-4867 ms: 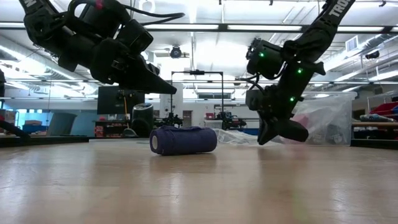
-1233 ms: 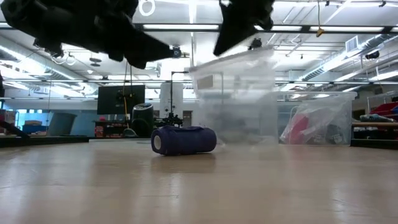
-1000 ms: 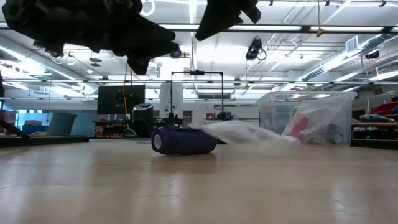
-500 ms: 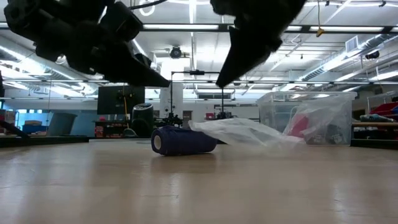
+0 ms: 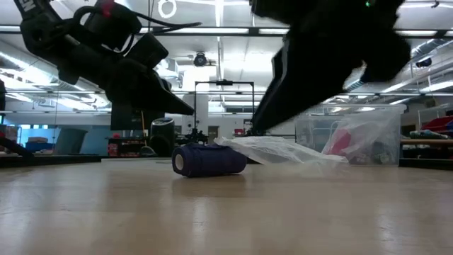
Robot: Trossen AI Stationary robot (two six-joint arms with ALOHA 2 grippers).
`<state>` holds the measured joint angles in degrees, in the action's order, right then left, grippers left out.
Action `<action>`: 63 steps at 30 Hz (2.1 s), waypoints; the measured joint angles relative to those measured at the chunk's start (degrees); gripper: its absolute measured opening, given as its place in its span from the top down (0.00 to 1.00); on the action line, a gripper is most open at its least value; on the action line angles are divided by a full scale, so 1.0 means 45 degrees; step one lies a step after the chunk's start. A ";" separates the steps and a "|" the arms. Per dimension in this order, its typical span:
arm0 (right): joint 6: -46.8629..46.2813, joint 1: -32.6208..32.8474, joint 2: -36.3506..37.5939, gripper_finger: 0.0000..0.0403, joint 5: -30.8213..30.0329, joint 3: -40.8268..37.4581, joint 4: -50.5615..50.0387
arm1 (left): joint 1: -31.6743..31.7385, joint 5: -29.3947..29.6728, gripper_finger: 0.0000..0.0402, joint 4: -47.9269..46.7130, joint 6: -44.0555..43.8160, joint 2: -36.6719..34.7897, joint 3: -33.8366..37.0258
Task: Roll bandage
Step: Open the transparent zip bag
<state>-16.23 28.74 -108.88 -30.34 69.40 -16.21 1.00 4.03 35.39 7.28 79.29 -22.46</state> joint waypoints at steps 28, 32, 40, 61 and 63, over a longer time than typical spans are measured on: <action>-0.0092 -0.0249 -0.2386 0.97 -0.5212 0.2493 -0.2911 | 0.0291 -0.0707 0.74 0.0428 -0.0254 0.0000 0.0000; -0.0547 -0.0206 -0.1501 0.99 -0.5748 0.2488 -0.3826 | 0.0293 -0.1327 0.76 0.1877 -0.0042 0.0000 0.0407; -0.1658 0.0617 0.1211 1.00 -0.7412 0.2488 -0.4779 | 0.0553 -0.3261 0.77 0.8555 -0.0042 0.0000 0.2612; 0.6834 0.1844 0.2890 1.00 -0.7654 0.2493 0.3360 | 0.0514 -0.4926 0.59 1.0694 -0.1812 0.0000 0.2113; 0.6753 0.1844 0.2890 1.00 -0.7627 0.2493 0.3361 | 0.0514 -0.5059 0.59 1.0869 -0.1877 0.0000 0.2113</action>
<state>14.16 37.04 -95.88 -64.66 80.62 -1.09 3.31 -18.73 84.30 -1.16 79.29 -12.95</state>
